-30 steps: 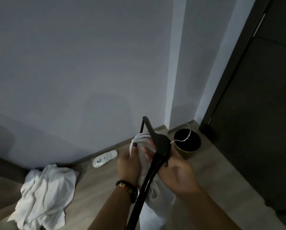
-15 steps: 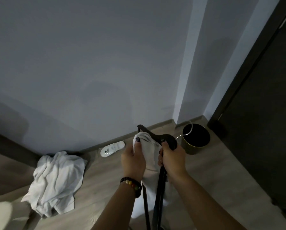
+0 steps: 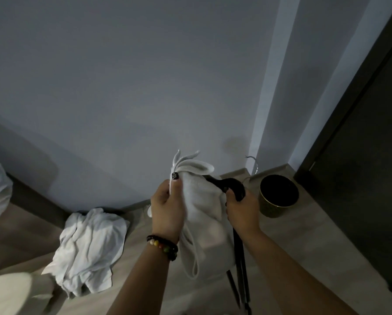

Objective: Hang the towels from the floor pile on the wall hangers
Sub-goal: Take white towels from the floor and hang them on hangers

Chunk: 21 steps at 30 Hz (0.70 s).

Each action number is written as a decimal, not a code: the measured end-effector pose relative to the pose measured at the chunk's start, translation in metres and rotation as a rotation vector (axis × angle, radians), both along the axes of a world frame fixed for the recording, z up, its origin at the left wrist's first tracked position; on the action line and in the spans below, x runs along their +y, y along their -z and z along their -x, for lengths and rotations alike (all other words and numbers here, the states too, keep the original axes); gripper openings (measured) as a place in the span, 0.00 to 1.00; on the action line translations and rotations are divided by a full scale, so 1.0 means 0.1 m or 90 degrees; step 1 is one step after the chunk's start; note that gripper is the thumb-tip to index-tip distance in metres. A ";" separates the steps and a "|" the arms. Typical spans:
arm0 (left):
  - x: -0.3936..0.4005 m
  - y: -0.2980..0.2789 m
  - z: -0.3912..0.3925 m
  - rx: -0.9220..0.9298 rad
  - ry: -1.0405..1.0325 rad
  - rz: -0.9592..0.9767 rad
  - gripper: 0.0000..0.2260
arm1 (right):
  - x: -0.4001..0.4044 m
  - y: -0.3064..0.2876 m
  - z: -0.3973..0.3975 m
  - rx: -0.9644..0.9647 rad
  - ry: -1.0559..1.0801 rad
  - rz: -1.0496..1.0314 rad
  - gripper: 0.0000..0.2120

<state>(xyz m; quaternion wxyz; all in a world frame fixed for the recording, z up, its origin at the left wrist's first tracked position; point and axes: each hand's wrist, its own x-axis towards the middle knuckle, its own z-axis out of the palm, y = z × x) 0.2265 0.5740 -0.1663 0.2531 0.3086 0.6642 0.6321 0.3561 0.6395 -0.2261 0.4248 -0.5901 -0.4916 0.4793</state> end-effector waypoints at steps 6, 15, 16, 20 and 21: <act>-0.23 0.07 0.44 -0.099 -0.101 0.095 0.17 | 0.11 -0.20 0.02 -0.014 0.002 -0.012 0.09; -0.51 0.63 0.71 -0.397 0.029 0.303 0.22 | -0.03 -0.52 0.07 -0.074 -0.110 -0.048 0.15; -0.56 0.59 0.65 -0.459 0.063 0.302 0.20 | -0.04 -0.55 0.07 -0.076 -0.116 -0.053 0.16; -0.63 0.54 0.50 -0.597 0.195 0.235 0.16 | -0.07 -0.61 0.08 -0.110 -0.125 -0.093 0.17; -0.66 0.50 0.47 -0.617 0.211 0.203 0.16 | -0.08 -0.61 0.09 -0.116 -0.118 -0.102 0.17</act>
